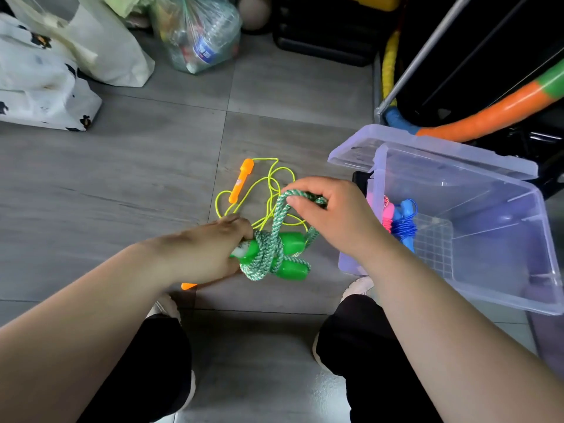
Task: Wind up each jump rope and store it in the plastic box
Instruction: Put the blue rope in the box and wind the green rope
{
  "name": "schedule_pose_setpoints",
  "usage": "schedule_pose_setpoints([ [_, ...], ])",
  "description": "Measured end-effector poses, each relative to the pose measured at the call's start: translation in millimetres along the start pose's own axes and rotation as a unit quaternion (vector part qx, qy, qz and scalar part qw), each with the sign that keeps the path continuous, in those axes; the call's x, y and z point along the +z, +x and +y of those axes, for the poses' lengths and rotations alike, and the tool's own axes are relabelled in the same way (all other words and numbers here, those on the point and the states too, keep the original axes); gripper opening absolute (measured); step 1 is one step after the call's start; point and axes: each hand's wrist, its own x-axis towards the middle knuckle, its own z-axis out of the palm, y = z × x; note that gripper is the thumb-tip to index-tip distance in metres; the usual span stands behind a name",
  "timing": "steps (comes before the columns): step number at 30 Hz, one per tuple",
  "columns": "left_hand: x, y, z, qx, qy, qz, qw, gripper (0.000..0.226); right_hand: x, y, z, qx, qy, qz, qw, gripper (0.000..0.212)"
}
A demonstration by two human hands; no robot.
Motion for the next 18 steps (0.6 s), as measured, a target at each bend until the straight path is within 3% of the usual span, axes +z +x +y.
schedule_pose_setpoints([
  [5, -7.4, -5.3, 4.9, 0.048, -0.05, -0.026, 0.997, 0.042, -0.6, -0.2, 3.7, 0.004, -0.005, -0.032, 0.999, 0.015],
  [9, -10.9, -9.9, 9.7, 0.058, -0.124, -0.016, 0.991, 0.029, -2.3, 1.6, 4.6, 0.021, 0.065, -0.015, 0.998, 0.013],
  [13, -10.2, -5.4, 7.0, 0.032, -0.173, 0.067, 0.982, 0.038, -10.8, 1.6, -3.9, -0.014, 0.104, 0.015, 0.994, 0.022],
  [18, -2.6, 4.0, -7.4, -0.038, -0.171, 0.099, 0.98, 0.04, -12.0, -5.2, -15.8, -0.043, 0.081, -0.07, 0.993, 0.03],
])
